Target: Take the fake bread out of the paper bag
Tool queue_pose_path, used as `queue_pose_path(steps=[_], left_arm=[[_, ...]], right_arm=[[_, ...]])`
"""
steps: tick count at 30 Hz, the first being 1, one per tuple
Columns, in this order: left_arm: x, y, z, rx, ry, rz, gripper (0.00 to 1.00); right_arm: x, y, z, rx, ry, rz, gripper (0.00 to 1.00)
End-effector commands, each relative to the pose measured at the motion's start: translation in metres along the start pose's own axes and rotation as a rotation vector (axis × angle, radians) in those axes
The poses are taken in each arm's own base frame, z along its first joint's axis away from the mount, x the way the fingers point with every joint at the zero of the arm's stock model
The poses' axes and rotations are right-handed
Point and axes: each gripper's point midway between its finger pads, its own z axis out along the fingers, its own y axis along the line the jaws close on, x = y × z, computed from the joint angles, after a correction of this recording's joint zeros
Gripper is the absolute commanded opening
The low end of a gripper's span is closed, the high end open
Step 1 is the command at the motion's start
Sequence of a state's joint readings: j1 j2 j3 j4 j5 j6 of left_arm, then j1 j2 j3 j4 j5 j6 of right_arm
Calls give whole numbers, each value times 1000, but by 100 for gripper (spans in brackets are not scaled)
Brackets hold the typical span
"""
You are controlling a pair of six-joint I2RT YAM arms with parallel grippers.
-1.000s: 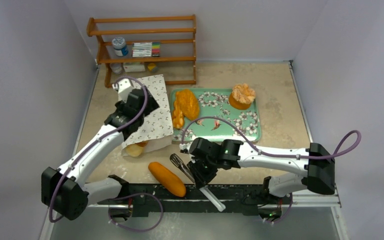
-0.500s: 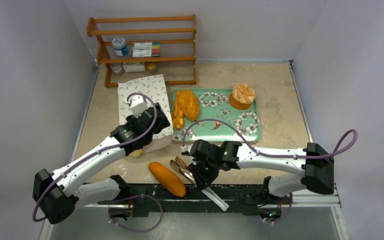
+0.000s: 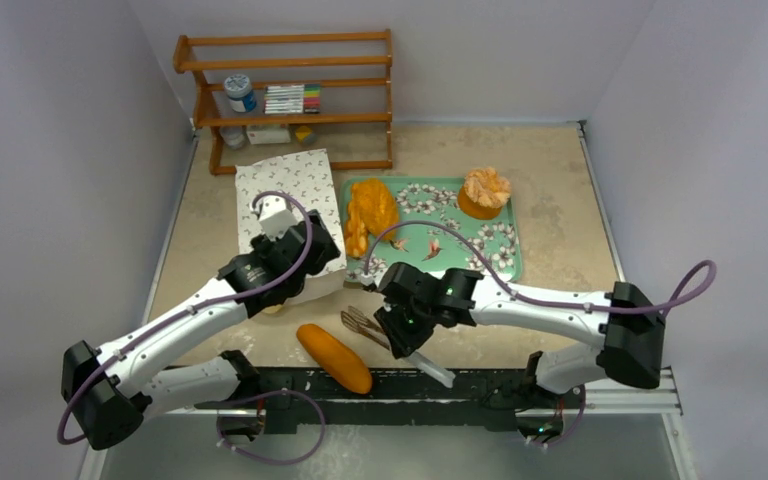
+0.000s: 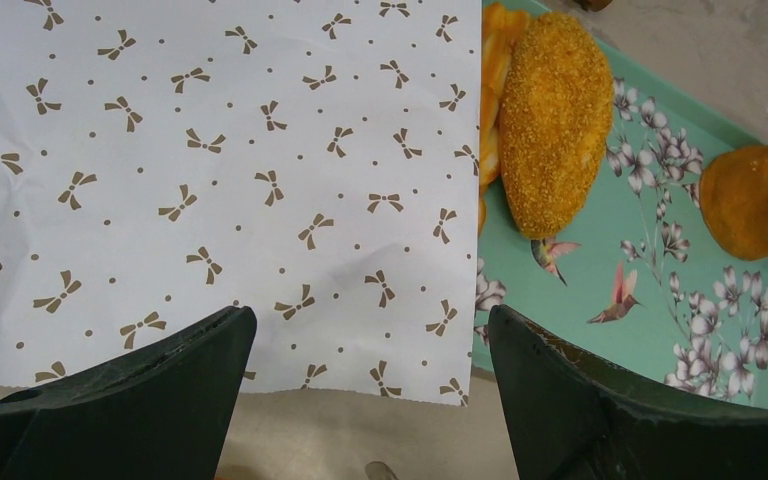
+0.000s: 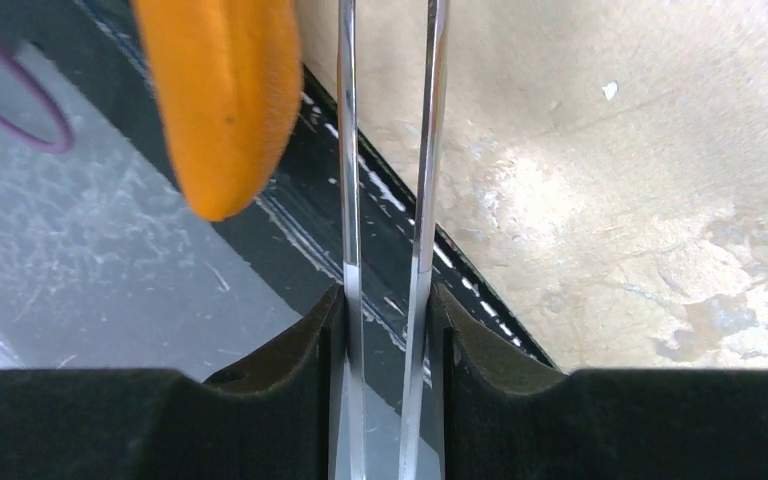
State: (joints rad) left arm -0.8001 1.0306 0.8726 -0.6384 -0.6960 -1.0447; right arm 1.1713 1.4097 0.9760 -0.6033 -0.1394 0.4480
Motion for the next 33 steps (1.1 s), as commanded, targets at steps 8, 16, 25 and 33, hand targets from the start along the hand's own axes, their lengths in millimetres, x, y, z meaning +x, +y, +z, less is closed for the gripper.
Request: queue_pose_path(steps=[8, 16, 25, 33], left_arm=[[-20, 0, 0, -35, -79, -27, 88], [-85, 5, 3, -122, -225, -75, 90], [-157, 26, 31, -192, -273, -135, 90], [-173, 41, 42, -202, -278, -190, 90]], right_arm=[[-52, 27, -82, -81, -282, -106, 21], [-33, 59, -74, -197, -194, -198, 15], [-12, 97, -54, -194, -98, -293, 15], [29, 111, -35, -151, 46, -357, 14]])
